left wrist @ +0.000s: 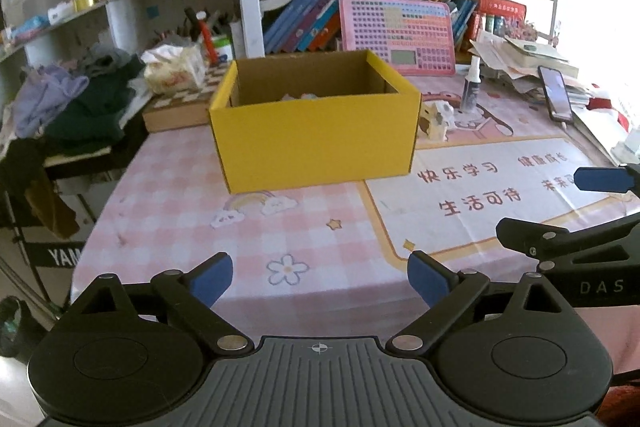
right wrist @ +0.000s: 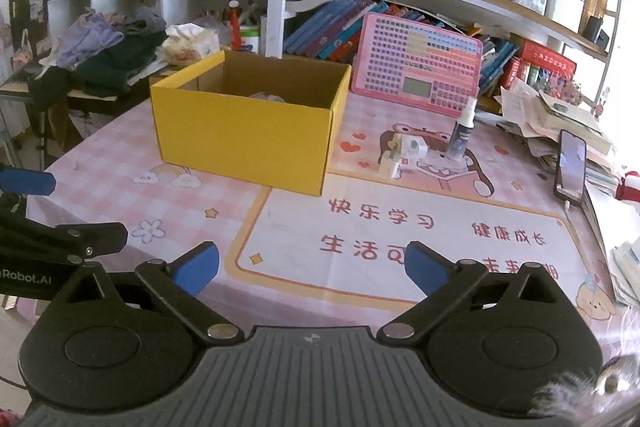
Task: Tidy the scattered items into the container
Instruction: 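Withdraw both open tools from the box toward the plug adapters and spray bottle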
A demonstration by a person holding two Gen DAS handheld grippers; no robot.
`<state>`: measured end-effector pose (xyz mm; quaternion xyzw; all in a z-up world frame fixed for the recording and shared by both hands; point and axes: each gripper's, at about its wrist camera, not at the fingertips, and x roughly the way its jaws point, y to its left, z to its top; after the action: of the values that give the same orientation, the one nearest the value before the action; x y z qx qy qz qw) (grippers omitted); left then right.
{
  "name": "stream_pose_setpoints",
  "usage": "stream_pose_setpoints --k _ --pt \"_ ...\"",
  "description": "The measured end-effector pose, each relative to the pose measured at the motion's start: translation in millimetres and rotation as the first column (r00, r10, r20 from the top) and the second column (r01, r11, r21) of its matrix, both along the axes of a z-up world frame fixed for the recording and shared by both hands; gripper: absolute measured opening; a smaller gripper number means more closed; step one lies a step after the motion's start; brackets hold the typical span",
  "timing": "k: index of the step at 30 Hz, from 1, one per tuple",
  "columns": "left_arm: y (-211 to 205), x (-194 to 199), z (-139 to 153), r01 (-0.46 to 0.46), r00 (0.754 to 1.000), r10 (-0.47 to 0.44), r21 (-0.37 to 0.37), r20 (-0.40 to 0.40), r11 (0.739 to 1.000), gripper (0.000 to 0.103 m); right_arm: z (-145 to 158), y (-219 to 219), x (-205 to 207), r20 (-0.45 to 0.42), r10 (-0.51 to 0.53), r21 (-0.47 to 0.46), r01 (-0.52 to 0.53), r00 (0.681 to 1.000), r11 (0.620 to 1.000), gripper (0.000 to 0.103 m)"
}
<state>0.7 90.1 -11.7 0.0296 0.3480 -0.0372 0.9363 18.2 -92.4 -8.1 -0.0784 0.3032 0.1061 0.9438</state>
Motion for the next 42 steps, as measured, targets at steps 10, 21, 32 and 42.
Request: stream_pose_setpoints --k 10,21,32,42 --pt "-17.3 10.7 -8.9 0.029 0.997 -0.029 0.004 -0.066 1.0 0.097 -5.0 -15.3 7.2 -0.04 -0.033 -0.002 0.033 0.999 0.999 0.1" --pt "-37.8 17.2 -9.0 0.082 0.994 -0.081 0.011 -0.072 0.997 0.097 -7.2 -40.0 8.0 -0.054 -0.109 0.004 0.11 0.993 0.994 0.101" --pt "-65.3 23.8 -11.7 0.153 0.985 -0.152 0.01 -0.086 0.988 0.097 -8.1 -59.2 1.2 -0.052 -0.152 -0.015 0.151 0.987 0.988 0.101" --pt "-113.3 49.3 -15.7 0.225 0.97 -0.224 0.003 -0.098 0.974 0.097 -13.4 -105.2 15.0 -0.069 -0.216 -0.013 0.216 0.974 0.976 0.101"
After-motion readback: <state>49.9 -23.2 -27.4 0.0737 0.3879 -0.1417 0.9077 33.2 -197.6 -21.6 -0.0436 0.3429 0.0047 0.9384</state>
